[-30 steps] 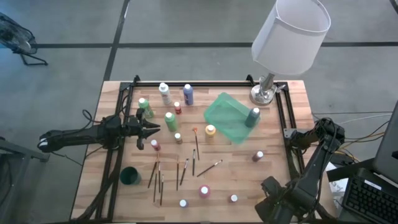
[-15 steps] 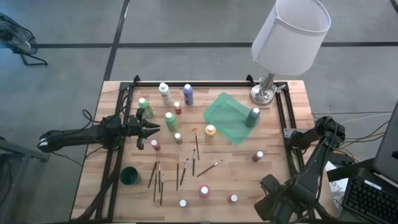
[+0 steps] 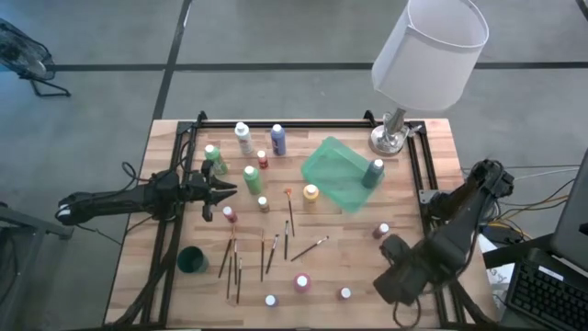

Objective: Pick & Place Paint Supplies
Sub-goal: Put the big yellow paint bottle into the green bin

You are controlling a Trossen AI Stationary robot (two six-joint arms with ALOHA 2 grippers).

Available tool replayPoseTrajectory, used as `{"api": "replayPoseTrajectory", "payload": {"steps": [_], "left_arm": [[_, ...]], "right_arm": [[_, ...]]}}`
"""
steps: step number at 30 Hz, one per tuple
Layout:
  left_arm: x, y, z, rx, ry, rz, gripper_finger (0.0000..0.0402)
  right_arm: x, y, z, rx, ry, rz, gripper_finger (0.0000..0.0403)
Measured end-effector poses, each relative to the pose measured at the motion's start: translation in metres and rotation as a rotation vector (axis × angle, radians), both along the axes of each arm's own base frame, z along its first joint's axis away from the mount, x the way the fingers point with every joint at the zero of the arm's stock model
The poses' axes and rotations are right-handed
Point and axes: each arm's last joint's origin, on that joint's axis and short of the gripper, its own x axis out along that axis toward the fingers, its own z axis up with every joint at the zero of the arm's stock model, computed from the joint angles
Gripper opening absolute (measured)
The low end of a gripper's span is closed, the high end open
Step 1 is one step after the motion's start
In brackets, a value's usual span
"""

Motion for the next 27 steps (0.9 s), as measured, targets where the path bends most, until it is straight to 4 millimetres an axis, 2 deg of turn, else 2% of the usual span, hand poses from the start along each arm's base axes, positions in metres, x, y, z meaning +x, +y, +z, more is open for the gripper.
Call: {"api": "replayPoseTrajectory", "payload": {"steps": [14,20,27], "left_arm": [[0.0,0.0,-0.001,-0.001,0.005,0.0,0.0076],[0.0,0.0,-0.001,-0.001,0.006,0.0,0.0076],[0.0,0.0,-0.001,-0.001,0.006,0.0,0.0076]], "right_arm": [[0.049,-0.089,0.019,-0.083,-0.099,0.156,0.0116],[0.059,-0.13,0.029,-0.187,-0.11,0.107,0.0116],[0.063,-0.168,0.03,-0.267,-0.075,0.001,0.0116]]}}
